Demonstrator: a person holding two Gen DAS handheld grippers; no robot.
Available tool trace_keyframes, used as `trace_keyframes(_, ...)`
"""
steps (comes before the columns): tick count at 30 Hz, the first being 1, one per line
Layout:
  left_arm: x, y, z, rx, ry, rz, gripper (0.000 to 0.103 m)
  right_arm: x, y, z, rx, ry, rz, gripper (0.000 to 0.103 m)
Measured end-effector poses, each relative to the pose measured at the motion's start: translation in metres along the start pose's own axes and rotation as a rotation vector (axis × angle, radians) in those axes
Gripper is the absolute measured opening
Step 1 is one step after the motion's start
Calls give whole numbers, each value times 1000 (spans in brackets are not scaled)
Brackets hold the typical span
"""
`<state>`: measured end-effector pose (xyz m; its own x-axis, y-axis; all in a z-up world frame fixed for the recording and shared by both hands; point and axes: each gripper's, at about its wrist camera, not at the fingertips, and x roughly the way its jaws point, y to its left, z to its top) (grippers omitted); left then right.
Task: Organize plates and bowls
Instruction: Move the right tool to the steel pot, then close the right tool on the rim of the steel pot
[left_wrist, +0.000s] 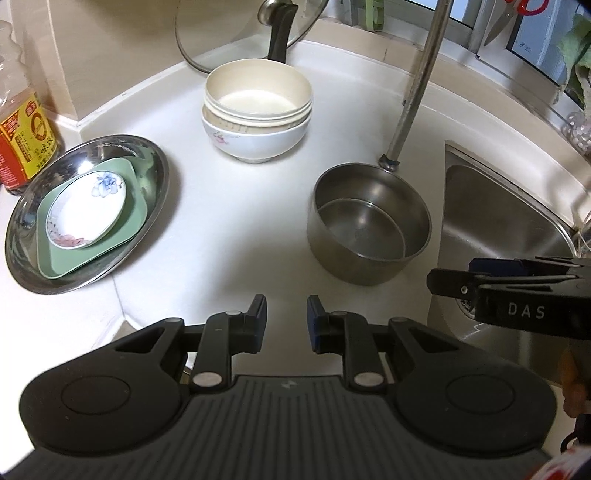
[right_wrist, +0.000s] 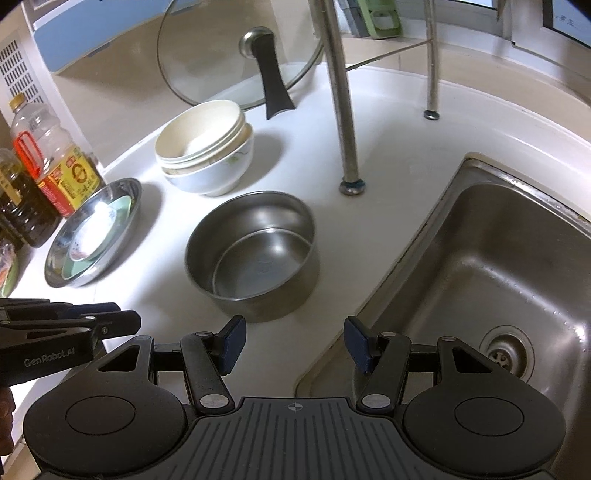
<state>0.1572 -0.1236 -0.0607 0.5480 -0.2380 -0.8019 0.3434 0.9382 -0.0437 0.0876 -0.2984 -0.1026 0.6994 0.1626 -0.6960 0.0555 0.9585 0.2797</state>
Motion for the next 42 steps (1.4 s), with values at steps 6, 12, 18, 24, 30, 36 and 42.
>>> trace_keyframes(6,2,-3,9,5,-15,-28,20,1,-4,7,15,-13,-8,59)
trace_keyframes(12,8,-6,22,14,-33,-60,20,5,-8,17,35,-34,-25,59)
trace_keyframes(18,21,-8,35,19,-38,-83,20,14,-11,26,50,-42,-40,59)
trace_keyframes(24,34,-11,45,23,-30,-85,20,24,-7,36,57,-48,-36,59)
trace_keyframes(30,45,-13,54,27,-20,-86,20,34,-5,42,53,-48,-28,59)
trace_keyframes(36,57,-14,59,29,-1,-85,20,44,-5,42,56,-40,-31,58)
trace_keyframes(42,69,-17,62,39,7,-81,20,55,-7,43,58,-32,-37,49)
